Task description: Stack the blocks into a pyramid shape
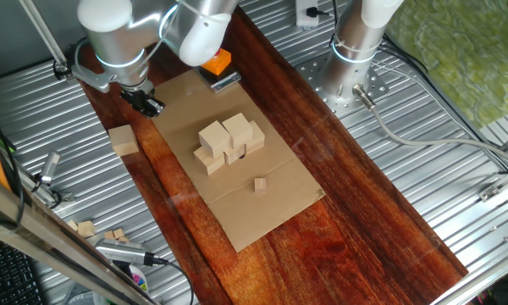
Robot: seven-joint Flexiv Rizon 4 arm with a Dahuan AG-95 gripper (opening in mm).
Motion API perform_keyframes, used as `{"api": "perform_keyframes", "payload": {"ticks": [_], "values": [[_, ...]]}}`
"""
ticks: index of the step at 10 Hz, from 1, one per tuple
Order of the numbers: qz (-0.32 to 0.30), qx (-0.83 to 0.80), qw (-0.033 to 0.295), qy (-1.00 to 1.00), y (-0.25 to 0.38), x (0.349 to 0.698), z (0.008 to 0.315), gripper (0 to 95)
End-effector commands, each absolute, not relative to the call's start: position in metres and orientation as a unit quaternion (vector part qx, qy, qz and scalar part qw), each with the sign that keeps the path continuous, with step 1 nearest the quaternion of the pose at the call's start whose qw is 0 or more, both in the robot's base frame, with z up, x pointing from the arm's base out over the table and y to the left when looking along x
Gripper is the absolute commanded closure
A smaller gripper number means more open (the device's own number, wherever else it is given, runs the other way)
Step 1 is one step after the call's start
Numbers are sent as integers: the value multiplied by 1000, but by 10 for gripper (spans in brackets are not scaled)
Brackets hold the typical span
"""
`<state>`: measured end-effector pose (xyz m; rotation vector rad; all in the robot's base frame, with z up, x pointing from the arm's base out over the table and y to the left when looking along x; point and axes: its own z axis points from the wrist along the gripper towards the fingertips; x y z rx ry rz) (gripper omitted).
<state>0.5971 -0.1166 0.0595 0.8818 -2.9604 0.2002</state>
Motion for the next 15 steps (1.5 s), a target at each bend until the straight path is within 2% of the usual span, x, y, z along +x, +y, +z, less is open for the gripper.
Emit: {"api": "perform_keyframes", "payload": {"ticks": [1,7,15], "values": [[76,278,15,-958,-118,595,60,950],[55,317,10,-947,-118,595,60,950],[59,350,14,-935,-118,595,60,950]]}}
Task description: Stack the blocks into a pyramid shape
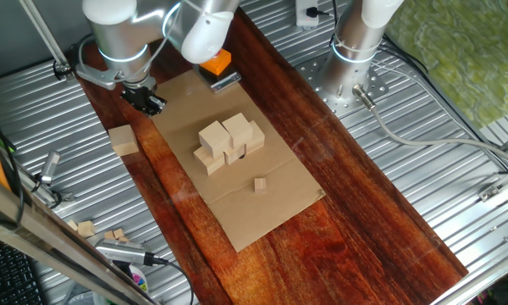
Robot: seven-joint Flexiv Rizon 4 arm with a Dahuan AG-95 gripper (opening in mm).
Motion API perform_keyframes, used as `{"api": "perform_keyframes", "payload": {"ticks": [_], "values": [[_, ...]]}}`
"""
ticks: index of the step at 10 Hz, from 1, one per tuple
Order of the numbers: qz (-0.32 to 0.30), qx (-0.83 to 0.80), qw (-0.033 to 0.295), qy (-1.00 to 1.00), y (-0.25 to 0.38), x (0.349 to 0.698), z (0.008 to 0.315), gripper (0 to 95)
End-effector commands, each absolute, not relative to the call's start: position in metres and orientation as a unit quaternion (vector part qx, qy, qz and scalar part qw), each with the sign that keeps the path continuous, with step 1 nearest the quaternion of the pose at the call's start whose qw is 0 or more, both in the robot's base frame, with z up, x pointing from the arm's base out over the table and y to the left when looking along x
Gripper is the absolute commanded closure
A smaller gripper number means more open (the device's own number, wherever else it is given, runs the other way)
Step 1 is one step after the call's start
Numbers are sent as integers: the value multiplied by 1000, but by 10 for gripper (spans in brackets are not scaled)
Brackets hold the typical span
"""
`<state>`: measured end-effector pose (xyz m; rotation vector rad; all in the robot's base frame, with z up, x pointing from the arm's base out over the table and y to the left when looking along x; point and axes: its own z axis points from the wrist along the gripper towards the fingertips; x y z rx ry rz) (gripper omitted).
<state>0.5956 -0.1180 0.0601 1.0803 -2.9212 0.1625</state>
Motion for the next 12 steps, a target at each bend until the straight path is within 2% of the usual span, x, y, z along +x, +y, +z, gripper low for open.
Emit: {"api": "perform_keyframes", "payload": {"ticks": [1,6,11,12], "values": [[67,352,17,-933,-118,595,60,950],[75,398,23,-914,-117,620,64,950],[62,436,37,-897,-129,621,76,0],[62,439,37,-895,-131,622,75,0]]}}
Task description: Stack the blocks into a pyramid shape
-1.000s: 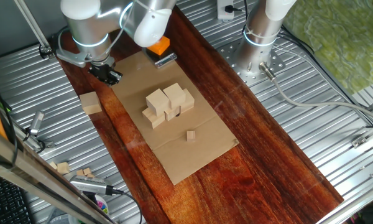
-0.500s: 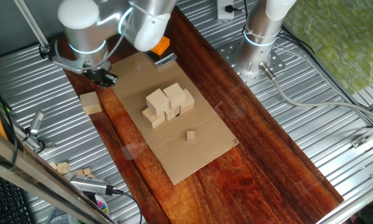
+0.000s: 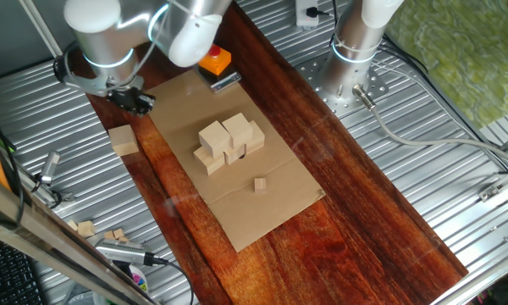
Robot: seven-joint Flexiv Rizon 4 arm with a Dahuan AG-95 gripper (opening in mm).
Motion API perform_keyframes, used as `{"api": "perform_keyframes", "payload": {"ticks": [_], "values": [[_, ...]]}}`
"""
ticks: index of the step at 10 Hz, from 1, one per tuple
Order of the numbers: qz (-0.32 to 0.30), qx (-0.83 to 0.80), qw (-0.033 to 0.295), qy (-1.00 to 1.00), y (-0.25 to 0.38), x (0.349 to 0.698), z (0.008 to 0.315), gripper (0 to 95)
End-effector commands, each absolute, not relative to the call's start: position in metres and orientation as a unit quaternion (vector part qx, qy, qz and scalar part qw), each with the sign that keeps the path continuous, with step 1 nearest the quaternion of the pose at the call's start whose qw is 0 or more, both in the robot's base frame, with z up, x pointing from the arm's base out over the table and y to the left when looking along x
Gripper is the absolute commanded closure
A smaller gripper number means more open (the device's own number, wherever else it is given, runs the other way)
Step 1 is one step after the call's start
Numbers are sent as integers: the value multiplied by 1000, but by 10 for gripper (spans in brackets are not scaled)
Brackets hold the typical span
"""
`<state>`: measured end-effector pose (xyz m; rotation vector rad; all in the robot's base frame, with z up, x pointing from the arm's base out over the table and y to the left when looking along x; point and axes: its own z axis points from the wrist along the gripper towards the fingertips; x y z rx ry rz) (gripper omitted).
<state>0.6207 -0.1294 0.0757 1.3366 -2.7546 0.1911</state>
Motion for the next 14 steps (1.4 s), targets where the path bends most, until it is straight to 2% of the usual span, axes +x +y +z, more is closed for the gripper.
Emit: {"api": "perform_keyframes", "payload": {"ticks": [1,8,14], "values": [[61,440,38,-895,-131,624,74,0],[34,430,23,-902,-131,661,65,0],[28,417,-17,-908,-110,669,46,0]]}}
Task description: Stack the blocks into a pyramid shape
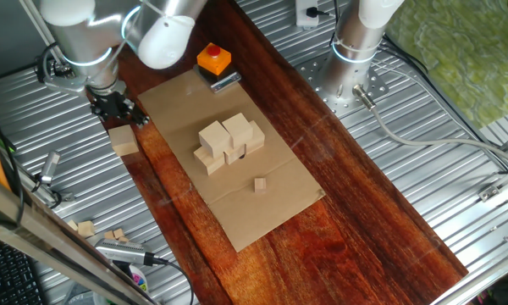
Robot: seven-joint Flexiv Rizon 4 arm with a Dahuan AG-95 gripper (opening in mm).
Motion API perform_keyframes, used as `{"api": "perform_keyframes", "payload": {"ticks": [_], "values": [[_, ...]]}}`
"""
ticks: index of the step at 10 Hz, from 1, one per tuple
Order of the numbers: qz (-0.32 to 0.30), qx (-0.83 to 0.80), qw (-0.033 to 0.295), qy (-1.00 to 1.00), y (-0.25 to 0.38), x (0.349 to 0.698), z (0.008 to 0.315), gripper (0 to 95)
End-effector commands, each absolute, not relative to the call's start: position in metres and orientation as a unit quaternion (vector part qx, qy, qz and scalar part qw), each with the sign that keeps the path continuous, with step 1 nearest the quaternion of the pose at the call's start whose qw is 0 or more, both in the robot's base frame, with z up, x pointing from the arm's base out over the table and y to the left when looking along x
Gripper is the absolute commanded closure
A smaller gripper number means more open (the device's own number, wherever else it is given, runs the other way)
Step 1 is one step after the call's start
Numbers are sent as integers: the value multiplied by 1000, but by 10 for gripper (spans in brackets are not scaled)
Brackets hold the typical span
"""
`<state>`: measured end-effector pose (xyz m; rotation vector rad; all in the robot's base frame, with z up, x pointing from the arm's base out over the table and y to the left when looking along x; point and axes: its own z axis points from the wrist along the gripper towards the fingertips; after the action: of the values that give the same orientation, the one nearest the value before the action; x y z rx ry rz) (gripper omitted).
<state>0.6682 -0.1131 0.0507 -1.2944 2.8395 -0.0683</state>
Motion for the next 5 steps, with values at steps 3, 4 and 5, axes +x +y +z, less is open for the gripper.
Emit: {"api": "perform_keyframes", "payload": {"ticks": [3,4,5], "values": [[-32,-425,26,904,-110,671,44,0],[-32,-426,27,904,-110,671,44,0],[-33,-428,29,903,-109,672,44,0]]}}
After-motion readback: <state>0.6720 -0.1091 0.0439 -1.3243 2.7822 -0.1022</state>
